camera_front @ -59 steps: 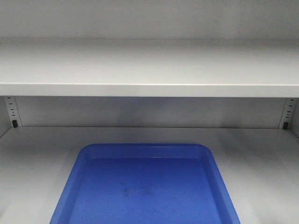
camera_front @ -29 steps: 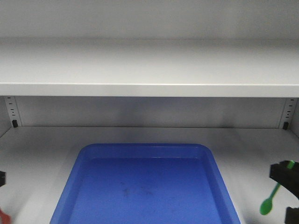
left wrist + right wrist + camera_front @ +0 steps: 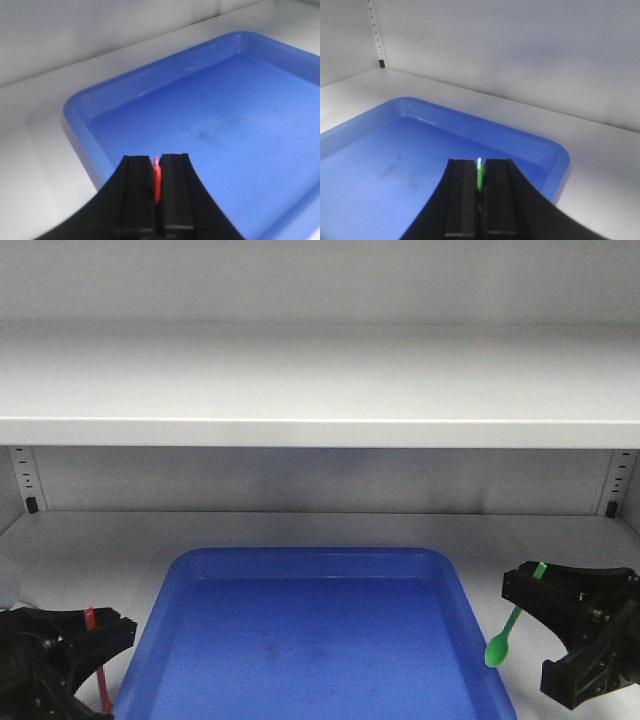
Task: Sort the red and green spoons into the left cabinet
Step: 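Extend both grippers over the blue tray holding the spoons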
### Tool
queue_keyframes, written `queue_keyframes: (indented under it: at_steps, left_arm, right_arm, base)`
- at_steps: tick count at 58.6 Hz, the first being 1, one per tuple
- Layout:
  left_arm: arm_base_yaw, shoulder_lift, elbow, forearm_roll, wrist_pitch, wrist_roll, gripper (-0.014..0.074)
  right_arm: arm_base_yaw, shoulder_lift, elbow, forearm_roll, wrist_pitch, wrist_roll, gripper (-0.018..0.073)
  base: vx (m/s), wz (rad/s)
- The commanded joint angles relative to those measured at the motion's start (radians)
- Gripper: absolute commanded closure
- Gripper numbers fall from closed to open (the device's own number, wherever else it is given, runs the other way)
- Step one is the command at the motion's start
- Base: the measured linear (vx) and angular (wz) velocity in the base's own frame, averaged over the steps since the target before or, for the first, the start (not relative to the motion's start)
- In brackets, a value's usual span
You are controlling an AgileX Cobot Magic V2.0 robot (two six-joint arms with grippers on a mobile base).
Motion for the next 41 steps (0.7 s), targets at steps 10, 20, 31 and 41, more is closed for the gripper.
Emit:
queue_keyframes:
  at_steps: [10, 20, 31, 41]
  left_arm:
    - [-0.017, -0.01, -0.074, -0.138, -0.075, 0.094, 0.0597]
    - [-0.017, -0.01, -0.079, -0.149, -0.095, 0.088, 0.0597]
    - [-0.017, -0.01, -0.141, -0.165, -0.081, 0.088, 0.0597]
    - [-0.017, -0.009, -0.171, -0.214, -0.021, 0.089, 0.0597]
  right_arm:
    - [-0.005, -0.006, -0.051, 0.091, 0.036, -0.018, 0.0562]
    - [-0.005, -0.006, -0.051, 0.091, 0.036, -0.018, 0.0562]
    - [-0.005, -0.006, -0.051, 0.091, 0.04, -0.018, 0.0562]
    - [-0.005, -0.006, -0.051, 0.091, 0.077, -0.017, 0.0562]
  base:
    - [0.0, 0.0]
    - [0.0, 0.0]
    - [0.0, 0.0]
    - [0.0, 0.0]
